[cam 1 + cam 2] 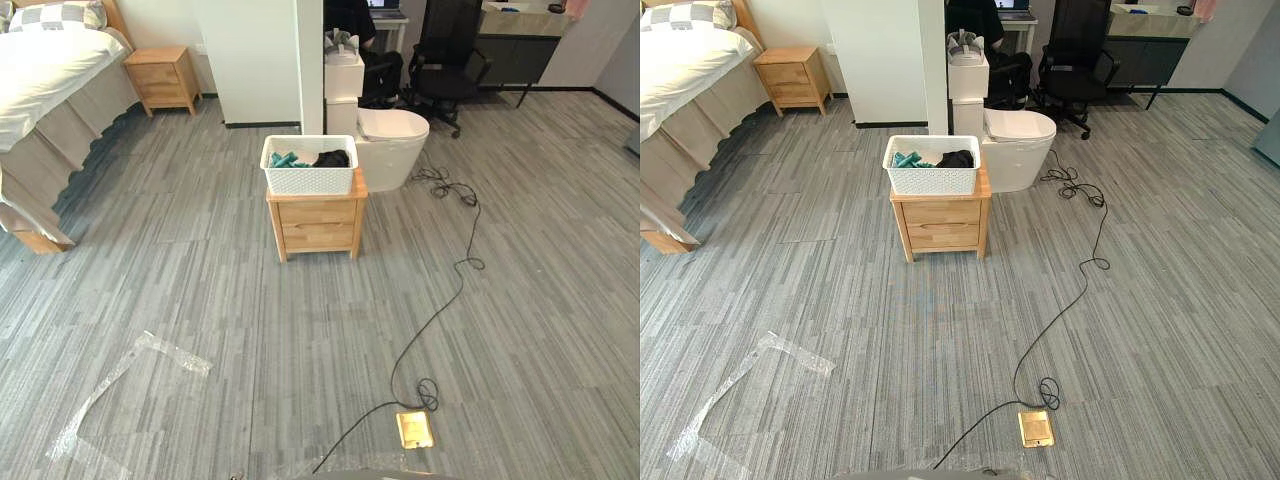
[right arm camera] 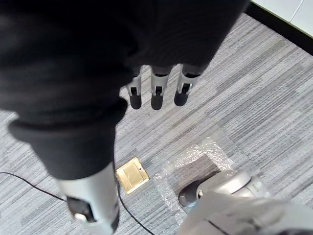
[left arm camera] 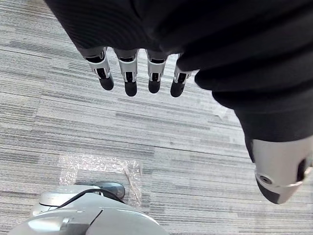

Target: Pick up the laundry basket with both hands and put the clothes into the washing machine.

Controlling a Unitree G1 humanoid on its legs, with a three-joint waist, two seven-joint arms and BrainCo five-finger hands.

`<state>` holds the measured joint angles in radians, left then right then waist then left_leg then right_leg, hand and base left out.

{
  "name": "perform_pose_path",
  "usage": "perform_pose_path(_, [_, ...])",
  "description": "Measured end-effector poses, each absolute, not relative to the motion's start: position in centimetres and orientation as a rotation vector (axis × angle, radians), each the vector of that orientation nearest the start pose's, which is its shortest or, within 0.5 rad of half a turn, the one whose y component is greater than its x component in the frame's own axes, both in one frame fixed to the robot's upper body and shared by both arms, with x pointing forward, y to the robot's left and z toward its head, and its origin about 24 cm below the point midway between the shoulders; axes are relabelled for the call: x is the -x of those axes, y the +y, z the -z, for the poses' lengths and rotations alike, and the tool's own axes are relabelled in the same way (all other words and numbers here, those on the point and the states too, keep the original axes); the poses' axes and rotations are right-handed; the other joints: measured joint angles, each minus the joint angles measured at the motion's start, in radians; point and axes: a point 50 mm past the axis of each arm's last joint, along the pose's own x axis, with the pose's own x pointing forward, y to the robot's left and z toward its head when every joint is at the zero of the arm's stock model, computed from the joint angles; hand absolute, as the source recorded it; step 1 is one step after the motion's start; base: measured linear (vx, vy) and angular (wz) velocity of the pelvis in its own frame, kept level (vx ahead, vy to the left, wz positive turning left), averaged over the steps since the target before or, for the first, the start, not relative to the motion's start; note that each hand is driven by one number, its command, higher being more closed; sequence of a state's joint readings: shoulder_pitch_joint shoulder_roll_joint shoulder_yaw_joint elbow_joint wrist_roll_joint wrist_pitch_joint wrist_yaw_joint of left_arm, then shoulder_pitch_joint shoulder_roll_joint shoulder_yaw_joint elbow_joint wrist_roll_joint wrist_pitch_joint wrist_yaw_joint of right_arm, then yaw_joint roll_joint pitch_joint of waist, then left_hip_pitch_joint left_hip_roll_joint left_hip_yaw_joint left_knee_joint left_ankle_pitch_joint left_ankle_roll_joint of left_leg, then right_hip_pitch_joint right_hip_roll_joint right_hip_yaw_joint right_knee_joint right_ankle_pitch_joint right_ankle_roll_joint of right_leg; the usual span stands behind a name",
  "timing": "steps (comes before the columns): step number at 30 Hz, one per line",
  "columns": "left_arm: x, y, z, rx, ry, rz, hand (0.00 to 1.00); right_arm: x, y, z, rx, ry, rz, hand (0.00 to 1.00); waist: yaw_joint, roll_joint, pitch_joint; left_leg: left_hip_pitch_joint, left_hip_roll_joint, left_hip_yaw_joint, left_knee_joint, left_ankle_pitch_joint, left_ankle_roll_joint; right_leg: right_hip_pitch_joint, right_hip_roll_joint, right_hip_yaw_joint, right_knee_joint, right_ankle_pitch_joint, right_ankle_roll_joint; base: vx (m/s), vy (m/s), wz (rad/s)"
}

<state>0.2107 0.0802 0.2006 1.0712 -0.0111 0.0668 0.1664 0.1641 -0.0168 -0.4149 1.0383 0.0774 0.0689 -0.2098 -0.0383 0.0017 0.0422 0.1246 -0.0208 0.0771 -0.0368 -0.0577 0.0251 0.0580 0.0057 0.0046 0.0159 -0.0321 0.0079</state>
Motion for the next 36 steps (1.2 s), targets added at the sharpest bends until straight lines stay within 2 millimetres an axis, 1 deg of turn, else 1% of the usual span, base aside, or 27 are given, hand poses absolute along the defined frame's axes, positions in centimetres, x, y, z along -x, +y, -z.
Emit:
perform_pose_path(2, [-2.53,21.41,17.01,-0.039,1.328,-0.421,0.00,-3.99,-21.50,16.79,-0.155,1.256,0.666,0.00,0.000,0.000,0.006,0.004,0.000,0.000,-0.002,0.000,0.000,0.009,0.000,0.000,0.001,-0.003,0.004,-0.03,-0.007,0.00])
perform_pose_path(3, [-2.52,21.36,17.02,-0.038,1.328,-0.419,0.00,-4.00,-21.44,16.81,-0.159,1.256,0.660,0.00,0.000,-0.007,0.012,0.013,0.001,0.000,-0.012,0.003,-0.004,0.009,0.000,0.000,0.002,-0.005,0.006,-0.10,-0.018,0.02])
perform_pose_path(4, [-2.49,21.32,17.03,-0.038,1.329,-0.417,0.00,-4.05,-21.43,16.81,-0.162,1.254,0.654,0.00,0.000,-0.003,0.015,0.022,0.000,0.000,-0.031,0.009,-0.013,0.007,0.000,-0.001,0.003,-0.005,0.007,-0.09,-0.016,0.02])
perform_pose_path(7, [-2.54,21.31,17.03,-0.047,1.328,-0.408,0.00,-4.06,-21.42,16.81,-0.162,1.253,0.651,0.00,-0.001,-0.007,0.014,0.028,0.000,-0.001,-0.057,0.022,-0.010,0.001,0.001,-0.003,0.000,-0.007,0.010,-0.06,-0.007,0.01])
perform_pose_path(18, [-2.85,21.47,16.97,-0.075,1.319,-0.382,0.00,-4.20,-21.45,16.79,-0.150,1.252,0.640,0.00,-0.001,-0.010,0.012,0.029,-0.006,0.000,-0.056,0.025,-0.004,0.010,-0.003,-0.007,-0.016,-0.002,0.005,0.03,-0.002,0.00])
perform_pose_path(21, [-2.95,21.75,16.93,-0.075,1.317,-0.374,0.00,-4.20,-21.30,16.86,-0.153,1.259,0.637,0.00,-0.001,-0.021,0.012,0.029,-0.006,0.000,-0.056,0.025,-0.005,0.011,-0.003,-0.007,-0.016,-0.003,0.005,0.02,-0.004,0.01])
perform_pose_path(23, [-2.97,21.80,16.93,-0.074,1.318,-0.371,0.00,-4.19,-21.24,16.90,-0.155,1.263,0.635,0.00,-0.001,-0.023,0.012,0.030,-0.006,0.001,-0.056,0.025,-0.005,0.012,-0.004,-0.006,-0.015,-0.003,0.005,0.00,0.000,0.00])
perform_pose_path(36, [-2.88,21.78,16.99,-0.073,1.327,-0.371,0.00,-4.17,-21.21,16.90,-0.153,1.262,0.634,0.00,-0.001,-0.023,0.012,0.029,-0.007,0.004,-0.056,0.025,-0.005,0.004,-0.006,-0.002,-0.005,-0.004,0.007,-0.04,-0.012,-0.01])
